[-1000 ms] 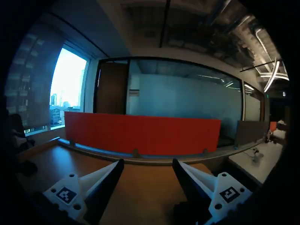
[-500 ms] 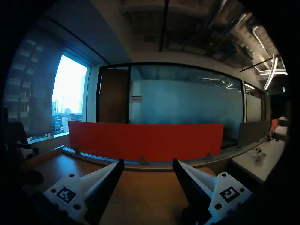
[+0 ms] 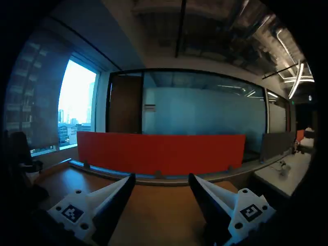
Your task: Fold towel
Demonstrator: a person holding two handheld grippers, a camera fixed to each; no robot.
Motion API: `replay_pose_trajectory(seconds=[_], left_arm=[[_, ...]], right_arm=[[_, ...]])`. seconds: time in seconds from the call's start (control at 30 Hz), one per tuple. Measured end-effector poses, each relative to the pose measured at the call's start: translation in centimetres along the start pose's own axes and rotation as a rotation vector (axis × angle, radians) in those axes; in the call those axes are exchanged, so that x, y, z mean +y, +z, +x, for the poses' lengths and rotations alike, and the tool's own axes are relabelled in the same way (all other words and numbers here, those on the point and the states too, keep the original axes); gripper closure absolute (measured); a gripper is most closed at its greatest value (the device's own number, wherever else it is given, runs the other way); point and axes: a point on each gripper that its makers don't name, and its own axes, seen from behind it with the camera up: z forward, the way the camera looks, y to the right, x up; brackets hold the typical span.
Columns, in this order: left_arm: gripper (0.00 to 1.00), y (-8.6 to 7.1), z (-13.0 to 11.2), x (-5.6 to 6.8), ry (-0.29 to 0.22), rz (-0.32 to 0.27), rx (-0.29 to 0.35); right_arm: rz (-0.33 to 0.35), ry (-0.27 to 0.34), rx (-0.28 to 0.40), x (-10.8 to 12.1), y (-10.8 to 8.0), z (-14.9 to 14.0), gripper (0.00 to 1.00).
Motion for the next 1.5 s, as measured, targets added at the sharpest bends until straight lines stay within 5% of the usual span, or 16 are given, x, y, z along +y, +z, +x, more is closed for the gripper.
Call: replay_pose_trajectory(seconds=[0.57,1.5], left_arm=[[0.07,0.8,-8.4,-0.5,0.001,-0.002,0.034],[0.07,2.1,-12.7,-0.7,0.014,0.022,0.060]], right_arm=[[-0.002,-0.021,0.003,-1.4,-0.3,-5.4,0.00],[-0.023,-0.039,0.014,-1.2,0.1,-8.4,0.00]])
